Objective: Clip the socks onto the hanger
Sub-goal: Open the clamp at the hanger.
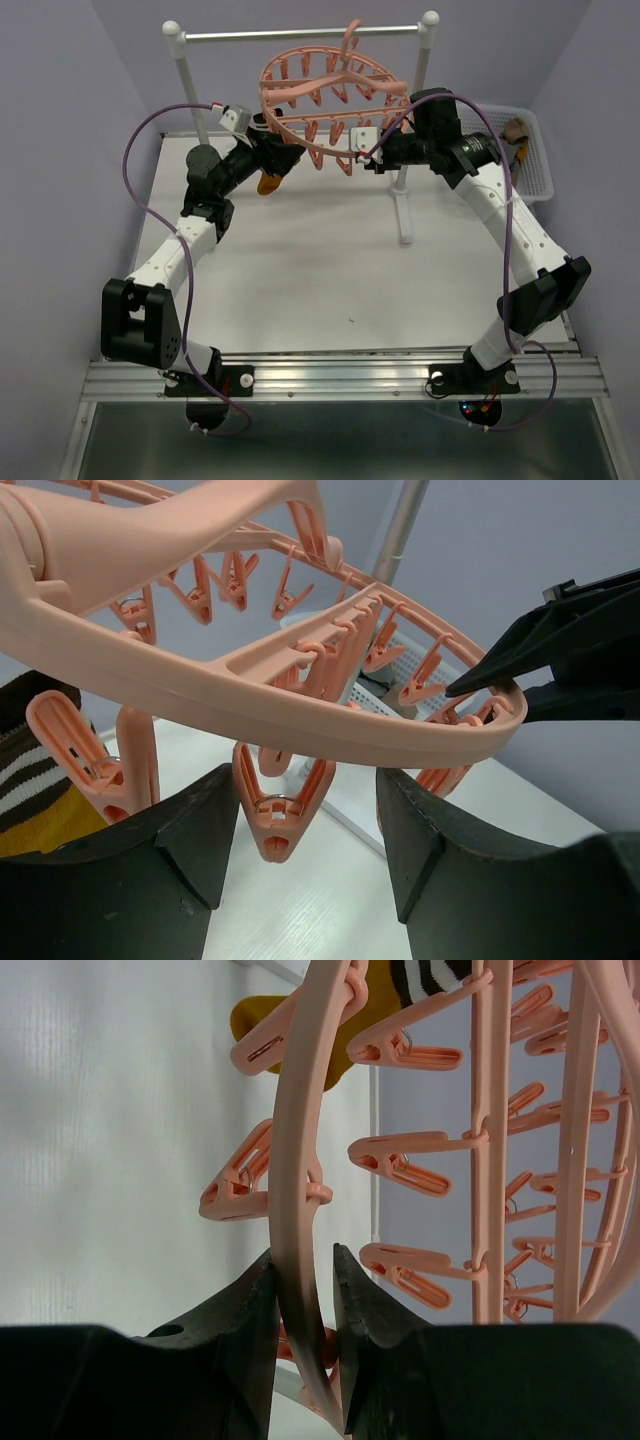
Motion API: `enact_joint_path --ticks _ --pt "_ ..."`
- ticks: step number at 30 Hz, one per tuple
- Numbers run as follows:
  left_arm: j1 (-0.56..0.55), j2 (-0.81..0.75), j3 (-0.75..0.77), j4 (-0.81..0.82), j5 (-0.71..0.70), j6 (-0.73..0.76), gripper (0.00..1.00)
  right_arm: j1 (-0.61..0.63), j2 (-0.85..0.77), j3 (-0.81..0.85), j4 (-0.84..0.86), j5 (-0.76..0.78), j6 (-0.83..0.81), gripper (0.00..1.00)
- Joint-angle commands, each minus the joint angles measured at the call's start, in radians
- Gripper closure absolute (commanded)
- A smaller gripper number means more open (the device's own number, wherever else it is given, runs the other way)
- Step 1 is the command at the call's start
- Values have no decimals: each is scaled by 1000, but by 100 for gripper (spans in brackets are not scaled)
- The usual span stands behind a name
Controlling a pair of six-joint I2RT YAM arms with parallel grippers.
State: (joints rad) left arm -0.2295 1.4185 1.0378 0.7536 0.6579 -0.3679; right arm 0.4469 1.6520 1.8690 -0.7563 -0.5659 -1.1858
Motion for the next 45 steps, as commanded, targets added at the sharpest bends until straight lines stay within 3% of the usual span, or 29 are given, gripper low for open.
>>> enact_joint_path --ticks 1,15,25,33,36,37,39,45 --pt "-4 -7 45 121 46 -16 33 4 5 13 -17 23 32 73" --pt "-2 13 59 148 55 -39 39 4 3 12 -17 29 34 73" --pt "-2 22 54 179 66 -65 57 4 -4 4 -17 27 37 73" --pt "-2 19 36 202 60 -83 57 4 -11 -4 -15 34 37 73" --pt "-1 17 28 199 48 -86 70 4 -11 -8 -11 38 38 73" --pt "-1 16 25 197 42 -88 83 4 -11 -8 -11 38 38 73" --pt "1 14 22 193 34 -95 97 4 -9 -11 -8 47 40 73" --pt "1 -7 1 179 11 -101 100 4 -12 -22 12 80 54 74"
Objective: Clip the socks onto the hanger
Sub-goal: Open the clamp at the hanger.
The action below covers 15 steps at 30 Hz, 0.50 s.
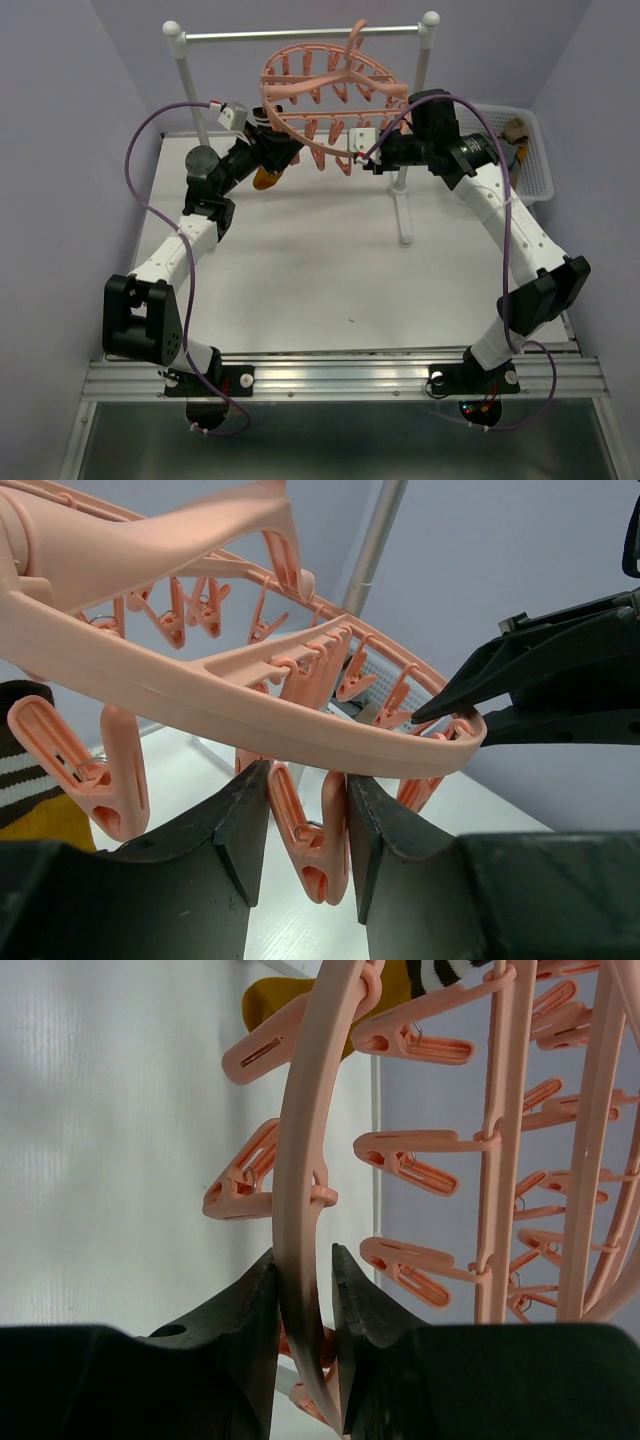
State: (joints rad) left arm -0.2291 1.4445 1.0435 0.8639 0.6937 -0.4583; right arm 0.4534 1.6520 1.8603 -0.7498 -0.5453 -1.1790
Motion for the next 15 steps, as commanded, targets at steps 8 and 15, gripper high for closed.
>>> enact_joint_path --ticks 8,15 --pt "1 -58 -14 -43 -49 58 85 -2 -11 -9 17 91 62 76" --pt "1 -29 -2 -65 -16 69 50 -2 -31 -24 15 79 52 76"
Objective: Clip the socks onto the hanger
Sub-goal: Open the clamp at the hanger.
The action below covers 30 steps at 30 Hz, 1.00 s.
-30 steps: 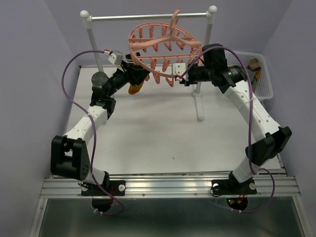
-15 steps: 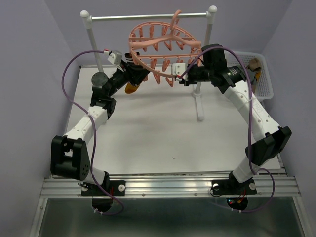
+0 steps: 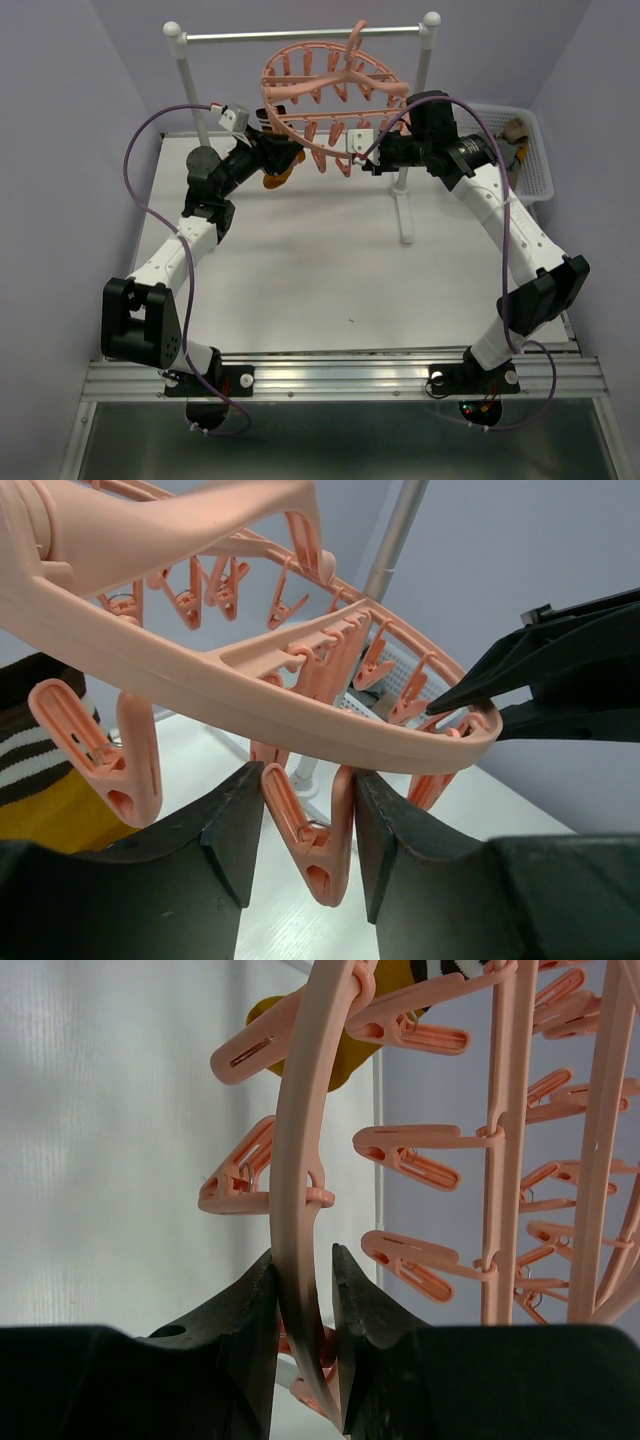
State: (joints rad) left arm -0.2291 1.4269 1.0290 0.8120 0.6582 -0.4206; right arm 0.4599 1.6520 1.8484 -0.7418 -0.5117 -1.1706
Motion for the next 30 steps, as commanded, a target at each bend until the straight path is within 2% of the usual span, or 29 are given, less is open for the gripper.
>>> enact_joint_path --ticks 1,3,4,15,24,30 --pt "1 -8 19 -13 27 32 42 -9 -32 -15 4 45 43 76" --pt "2 1 25 -13 43 36 36 -9 -37 -18 1 44 39 76" --pt "2 3 34 -14 53 36 26 -9 -37 -21 1 44 37 76" --pt "7 15 52 12 135 48 22 -9 -43 -11 -30 39 26 77" --pt "34 32 63 30 152 54 8 -9 -47 -11 -60 29 15 77" --pt "65 66 86 68 216 49 1 -9 -54 -8 -74 22 8 77"
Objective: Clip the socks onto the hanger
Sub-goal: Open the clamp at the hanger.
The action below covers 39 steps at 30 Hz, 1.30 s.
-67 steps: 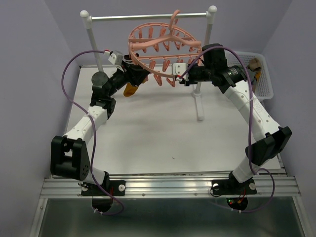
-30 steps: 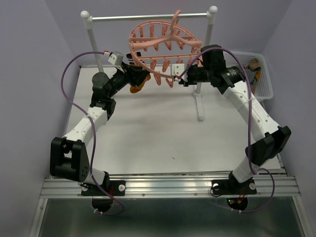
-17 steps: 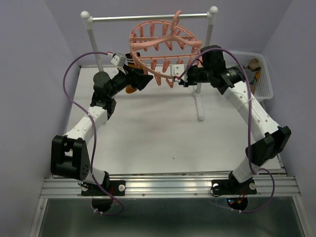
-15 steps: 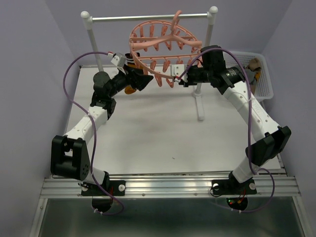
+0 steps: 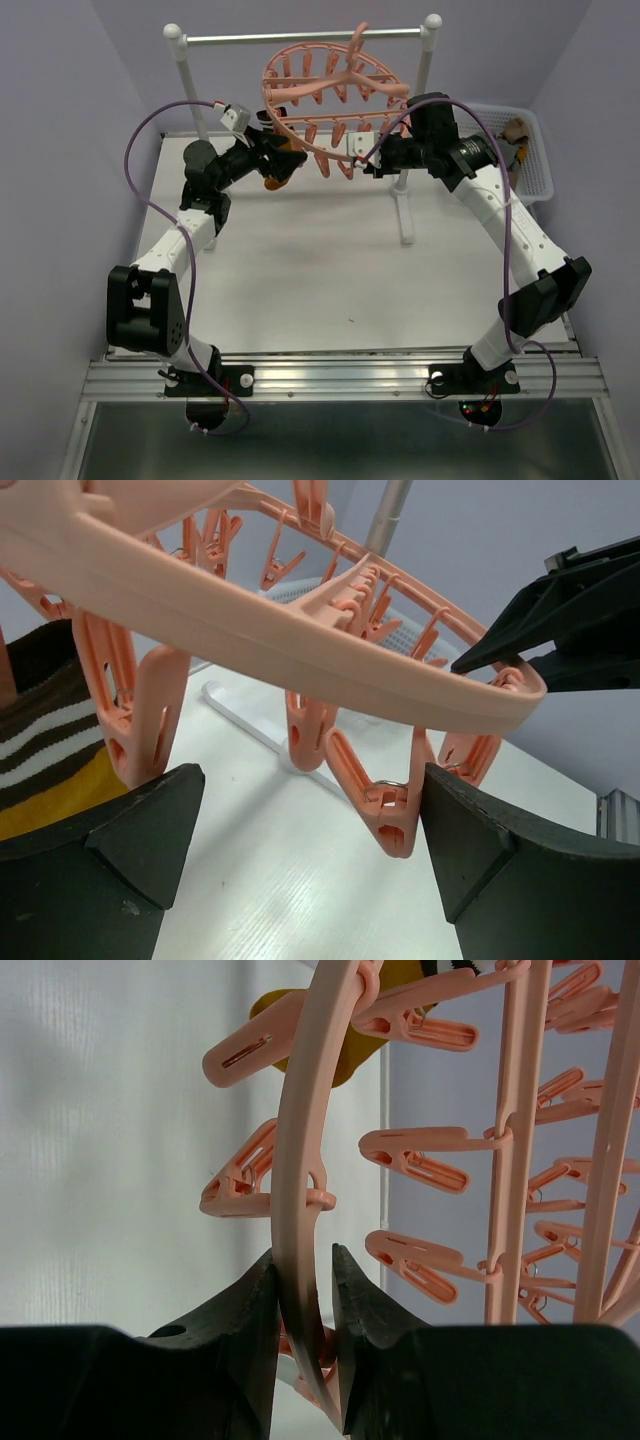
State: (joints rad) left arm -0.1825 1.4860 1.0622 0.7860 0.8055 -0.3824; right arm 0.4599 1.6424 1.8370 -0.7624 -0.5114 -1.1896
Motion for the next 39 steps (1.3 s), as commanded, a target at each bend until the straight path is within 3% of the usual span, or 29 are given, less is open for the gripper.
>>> enact_joint_path --ticks 1,8,16,24,30,35,39 --pt "20 13 56 102 86 13 1 -9 -43 5 -55 22 28 77" --pt "20 43 84 191 234 2 1 -9 -38 10 -67 19 25 77" --pt "20 56 88 300 251 -58 4 -9 -39 15 -80 13 22 77" --pt "20 86 90 410 259 -131 12 0 -44 11 -86 16 18 78" --pt "20 112 99 516 273 -214 25 0 -47 10 -86 20 19 77" --pt "20 112 108 501 279 -208 49 0 -47 4 -83 28 18 77" --pt "20 88 93 461 270 -174 59 0 -53 -2 -75 33 21 78"
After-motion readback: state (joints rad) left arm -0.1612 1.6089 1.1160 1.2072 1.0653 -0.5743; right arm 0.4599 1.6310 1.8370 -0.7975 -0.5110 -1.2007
